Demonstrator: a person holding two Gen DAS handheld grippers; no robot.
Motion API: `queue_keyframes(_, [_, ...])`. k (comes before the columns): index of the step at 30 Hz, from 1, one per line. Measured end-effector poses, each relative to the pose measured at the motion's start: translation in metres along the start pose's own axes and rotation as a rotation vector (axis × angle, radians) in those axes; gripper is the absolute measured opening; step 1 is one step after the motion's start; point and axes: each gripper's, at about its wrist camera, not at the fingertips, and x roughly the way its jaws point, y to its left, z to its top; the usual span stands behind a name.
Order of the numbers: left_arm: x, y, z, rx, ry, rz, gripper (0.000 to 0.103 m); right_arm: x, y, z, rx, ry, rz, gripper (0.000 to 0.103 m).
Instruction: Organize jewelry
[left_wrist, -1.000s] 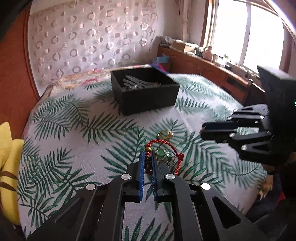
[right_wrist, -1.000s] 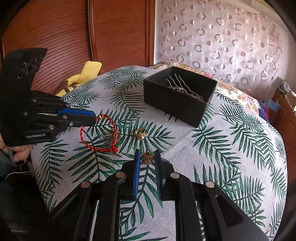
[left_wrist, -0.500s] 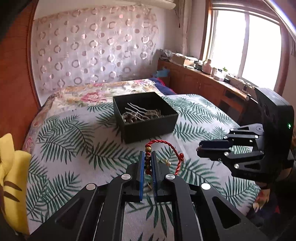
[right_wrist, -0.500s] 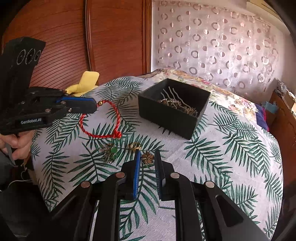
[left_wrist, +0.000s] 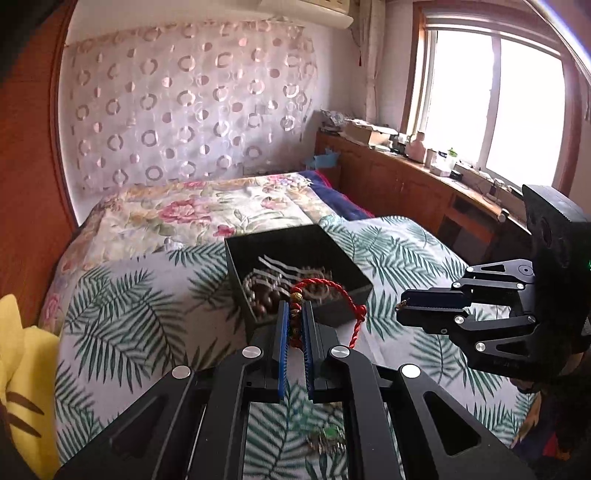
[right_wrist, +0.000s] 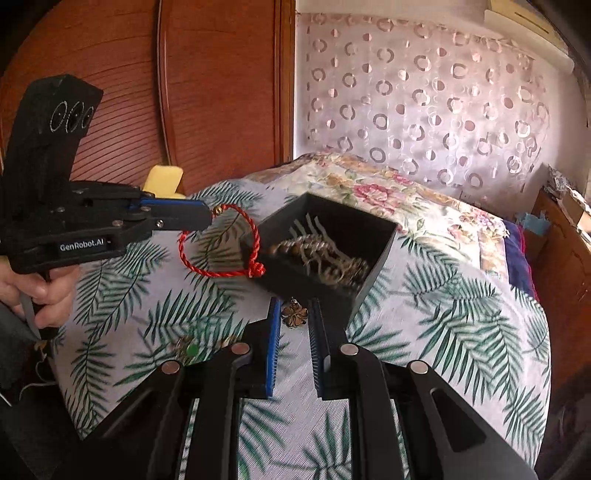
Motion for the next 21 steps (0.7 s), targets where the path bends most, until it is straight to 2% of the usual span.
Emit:
queue_keyframes(8, [0.028,0.007,0.027,0.006,0.001,0.018,0.006,0.029,-0.020,0.023,0.007,-0.002,0.000,0.017])
queue_keyframes(15, [0.058,0.014,0.036,-0.005,0.034,0.025,0.006,0.055,-0.034,0.029,0.037,0.023,0.030,0.018])
queue_keyframes(17, [0.063,0.014,0.037,-0.005,0.040,0.027,0.006,0.059,-0.037,0.029,0.044,0.027,0.037,0.025])
queue_keyframes(18, [0.066,0.014,0.037,-0.005,0.044,0.028,0.006,0.061,-0.038,0.029,0.044,0.027,0.034,0.033])
queue_keyframes(19, [0.069,0.014,0.037,-0.004,0.049,0.029,0.006,0.062,-0.040,0.029,0.048,0.026,0.036,0.037])
queue_keyframes(21, [0.073,0.015,0.037,-0.002,0.054,0.030,0.006,0.062,-0.043,0.028,0.057,0.025,0.042,0.037])
